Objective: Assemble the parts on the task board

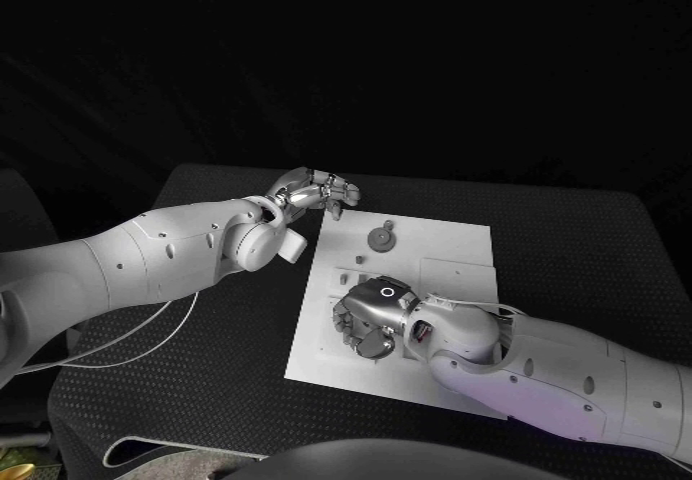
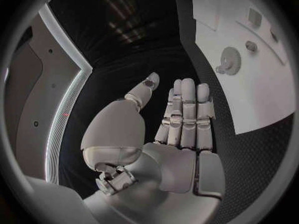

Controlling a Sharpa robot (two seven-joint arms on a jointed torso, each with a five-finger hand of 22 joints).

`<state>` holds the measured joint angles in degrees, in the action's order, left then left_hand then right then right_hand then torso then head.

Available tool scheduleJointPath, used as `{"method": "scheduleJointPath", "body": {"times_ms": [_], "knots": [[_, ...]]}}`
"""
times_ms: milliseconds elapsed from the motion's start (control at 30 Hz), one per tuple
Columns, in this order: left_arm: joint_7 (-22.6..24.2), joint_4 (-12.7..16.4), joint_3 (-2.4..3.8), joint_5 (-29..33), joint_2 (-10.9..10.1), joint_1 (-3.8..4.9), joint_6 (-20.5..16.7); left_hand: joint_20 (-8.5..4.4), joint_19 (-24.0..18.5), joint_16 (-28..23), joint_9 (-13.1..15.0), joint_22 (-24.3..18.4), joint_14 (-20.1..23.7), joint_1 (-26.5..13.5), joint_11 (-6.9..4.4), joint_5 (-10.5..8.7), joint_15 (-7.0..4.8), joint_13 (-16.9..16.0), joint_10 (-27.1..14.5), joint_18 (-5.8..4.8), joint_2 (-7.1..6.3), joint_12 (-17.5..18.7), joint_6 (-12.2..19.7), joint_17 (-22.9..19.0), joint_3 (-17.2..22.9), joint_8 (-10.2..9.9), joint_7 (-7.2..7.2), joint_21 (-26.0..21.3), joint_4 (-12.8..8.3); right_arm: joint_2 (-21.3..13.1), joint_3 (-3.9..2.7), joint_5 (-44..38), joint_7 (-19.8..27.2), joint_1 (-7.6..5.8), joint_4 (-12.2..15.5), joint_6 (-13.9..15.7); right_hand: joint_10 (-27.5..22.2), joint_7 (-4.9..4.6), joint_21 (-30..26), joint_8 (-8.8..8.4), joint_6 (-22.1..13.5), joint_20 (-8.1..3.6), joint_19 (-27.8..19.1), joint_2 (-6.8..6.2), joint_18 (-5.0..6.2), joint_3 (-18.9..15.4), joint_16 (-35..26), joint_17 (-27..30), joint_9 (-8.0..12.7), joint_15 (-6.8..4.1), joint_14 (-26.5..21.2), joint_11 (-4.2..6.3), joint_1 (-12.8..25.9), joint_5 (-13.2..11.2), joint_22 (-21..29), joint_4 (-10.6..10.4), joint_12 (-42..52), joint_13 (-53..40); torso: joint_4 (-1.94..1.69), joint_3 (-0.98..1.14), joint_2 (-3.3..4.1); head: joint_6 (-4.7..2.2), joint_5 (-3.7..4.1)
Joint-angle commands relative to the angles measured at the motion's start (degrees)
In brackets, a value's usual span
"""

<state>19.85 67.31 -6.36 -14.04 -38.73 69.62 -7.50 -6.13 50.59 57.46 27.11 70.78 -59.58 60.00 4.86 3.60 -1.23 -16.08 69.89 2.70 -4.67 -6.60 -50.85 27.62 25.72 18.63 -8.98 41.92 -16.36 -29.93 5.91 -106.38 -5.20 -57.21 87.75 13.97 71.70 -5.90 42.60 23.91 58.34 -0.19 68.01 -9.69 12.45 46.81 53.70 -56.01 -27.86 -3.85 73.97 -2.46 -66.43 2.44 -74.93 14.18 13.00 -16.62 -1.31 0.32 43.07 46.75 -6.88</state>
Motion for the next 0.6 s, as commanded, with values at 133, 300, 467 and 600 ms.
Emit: {"method": "scheduleJointPath", "body": {"times_ms": [133, 300, 467, 600], "knots": [[0.4, 0.2, 0.04, 0.3, 0.0, 0.07, 0.7, -0.49, 0.0, -0.4, -0.1, 0.1, 0.1, -0.4, 0.23, -0.20, 0.23, 0.1, -0.3, 0.79, 0.27, -0.3, 0.3, 0.1, -0.3, -0.2, -0.20, -0.3, 0.1, -0.2, 0.39, 1.5, -0.3, 0.38, -0.7, -1.8, -0.3, -0.35, 0.2, -0.65, -0.5, 0.13, -1.0, -1.85, 2.55, 1.4, -0.3, 0.2, 0.1, 0.32, -0.7, -0.38, 1.2, 0.4, -1.0, -0.7, -0.7, -0.2, 0.05, 0.09, 0.00, 0.07, -0.05], [0.4, 0.2, 0.04, 0.3, 0.0, 0.07, 0.7, -0.48, 0.0, -0.4, -0.1, 0.1, 0.1, -0.4, 0.23, -0.20, 0.23, 0.1, -0.3, 0.79, 0.27, -0.3, 0.3, 0.1, -0.3, -0.2, -0.20, -0.3, 0.1, -0.3, 0.39, 2.5, 0.3, 0.36, -0.8, -0.8, -3.1, -1.56, -0.1, -2.42, -3.3, 0.46, -1.7, -5.22, 2.55, -0.2, -1.0, 0.9, 0.7, 1.35, -1.3, -1.47, 3.3, 0.5, -0.9, -1.3, -2.3, 0.2, 0.11, 0.13, 0.01, 0.09, -0.09], [0.3, 0.2, 0.04, 0.3, 0.0, 0.07, 0.7, -0.50, 0.0, -0.4, -0.1, 0.1, 0.1, -0.2, 0.23, -0.19, 0.23, 0.1, -0.3, 0.81, 0.32, -0.3, 0.3, 0.1, -0.2, -0.2, -0.20, -0.4, 0.1, -0.4, 0.39, 3.0, 0.5, 0.34, -0.8, 0.8, -7.6, -3.46, -0.4, -4.80, -7.6, 0.96, -3.1, -6.50, 2.55, -5.3, -0.9, 1.1, 1.5, 3.05, -2.6, -3.18, 5.1, 0.7, -1.0, -0.3, -4.6, 1.0, 0.09, 0.14, 0.00, 0.03, -0.03], [0.3, 0.1, 0.04, 0.3, 0.0, 0.07, 0.8, -0.49, 0.0, -0.4, -0.1, 0.1, 0.1, -0.2, 0.23, -0.20, 0.23, 0.1, -0.3, 0.81, 0.31, -0.3, 0.4, 0.1, -0.2, -0.2, -0.20, -0.4, 0.1, -0.6, 0.39, 3.1, 0.5, 0.33, -0.8, 1.5, -9.7, -4.42, -0.6, -5.90, -9.7, 1.53, -4.4, -6.82, 2.55, -7.2, -0.4, 1.3, 2.1, 3.92, -4.2, -4.12, 5.3, 0.9, -1.1, 0.1, -5.4, 1.4, 0.05, 0.11, -0.01, 0.01, 0.04]]}}
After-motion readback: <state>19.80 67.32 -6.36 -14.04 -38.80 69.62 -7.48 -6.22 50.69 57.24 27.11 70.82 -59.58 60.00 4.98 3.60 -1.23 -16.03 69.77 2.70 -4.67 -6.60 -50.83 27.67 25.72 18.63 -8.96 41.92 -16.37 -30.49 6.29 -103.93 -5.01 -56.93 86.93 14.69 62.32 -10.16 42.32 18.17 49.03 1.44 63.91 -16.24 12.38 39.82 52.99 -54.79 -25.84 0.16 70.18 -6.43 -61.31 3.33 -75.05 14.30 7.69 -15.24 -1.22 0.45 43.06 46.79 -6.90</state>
